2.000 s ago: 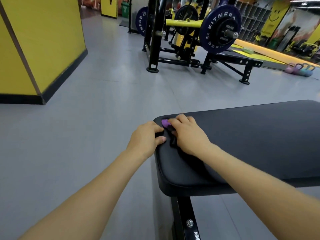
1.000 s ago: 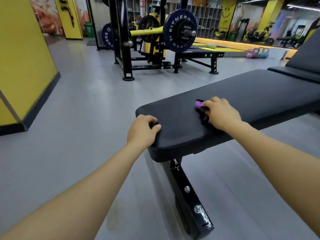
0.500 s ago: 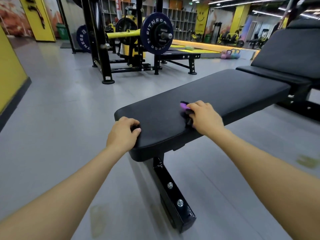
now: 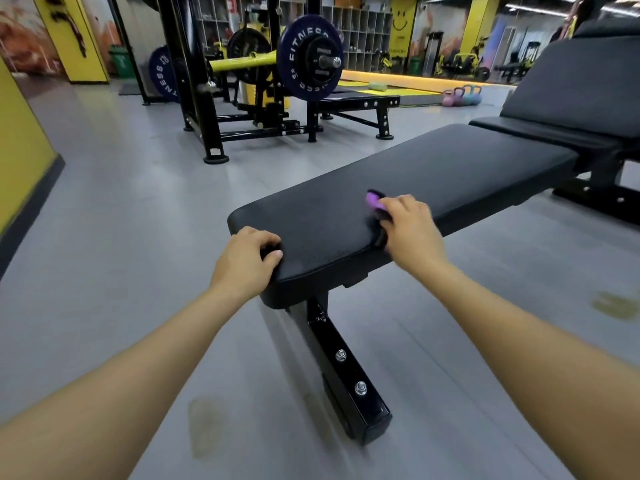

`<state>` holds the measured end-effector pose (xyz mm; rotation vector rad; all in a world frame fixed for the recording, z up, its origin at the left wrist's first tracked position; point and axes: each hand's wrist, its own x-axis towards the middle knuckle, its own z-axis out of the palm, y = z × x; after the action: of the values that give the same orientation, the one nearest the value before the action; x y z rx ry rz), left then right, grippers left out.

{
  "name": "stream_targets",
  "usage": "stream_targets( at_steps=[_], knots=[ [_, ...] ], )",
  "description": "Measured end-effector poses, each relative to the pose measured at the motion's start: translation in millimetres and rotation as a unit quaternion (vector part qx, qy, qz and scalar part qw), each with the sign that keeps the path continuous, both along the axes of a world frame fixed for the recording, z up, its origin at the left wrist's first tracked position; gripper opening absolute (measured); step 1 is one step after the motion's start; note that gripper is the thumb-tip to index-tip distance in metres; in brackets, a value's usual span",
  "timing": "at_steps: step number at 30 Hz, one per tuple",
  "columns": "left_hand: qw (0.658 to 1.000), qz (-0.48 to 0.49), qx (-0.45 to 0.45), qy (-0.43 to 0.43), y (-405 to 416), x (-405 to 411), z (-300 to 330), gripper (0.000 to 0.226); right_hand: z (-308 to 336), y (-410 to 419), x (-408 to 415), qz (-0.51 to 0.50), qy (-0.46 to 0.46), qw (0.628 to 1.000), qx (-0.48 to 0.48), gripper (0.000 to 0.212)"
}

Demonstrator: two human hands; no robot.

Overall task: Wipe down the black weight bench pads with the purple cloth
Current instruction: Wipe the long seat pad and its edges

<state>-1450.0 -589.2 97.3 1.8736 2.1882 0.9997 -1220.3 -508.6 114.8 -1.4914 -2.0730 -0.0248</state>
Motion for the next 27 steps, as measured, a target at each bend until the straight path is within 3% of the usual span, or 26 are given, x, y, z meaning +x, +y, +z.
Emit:
stream_targets(
  at_steps=[3, 7, 10, 15, 22, 27],
  knots=[
    [1.0, -0.003, 0.002, -0.004, -0.8, -4.9, -1.5, 0.019, -4.5, -17.9, -31.6, -0.014, -0.009, 1.0, 0.006, 0.029],
    [1.0, 0.024, 0.011, -0.015, 3.0, -3.8, -0.6, 0.019, -18.6, -60.3, -90.1, 0.142, -0.045, 0.989, 0.014, 0.036],
    [0.999, 0.034, 0.008, -0.027, 5.9, -1.2, 1.9, 0.019, -5.4, -56.0, -73.3, 0.212, -0.059, 0.975, -0.035, 0.041],
    [0.994, 0.059, 0.014, -0.088, 6.3, -22.8, 0.8, 0.016, 1.0, -45.0, -35.2, 0.194, -0.076, 0.977, -0.042, 0.041],
    [0.981, 0.103, 0.025, -0.166, 20.9, -48.4, -14.0, 0.025, 3.2, -41.9, -115.9, 0.226, -0.185, 0.956, -0.032, 0.035],
    [0.957, 0.121, 0.008, -0.264, 23.4, -59.0, -21.3, 0.032, 7.8, -18.0, -170.1, 0.198, -0.176, 0.96, -0.086, 0.03]
  ],
)
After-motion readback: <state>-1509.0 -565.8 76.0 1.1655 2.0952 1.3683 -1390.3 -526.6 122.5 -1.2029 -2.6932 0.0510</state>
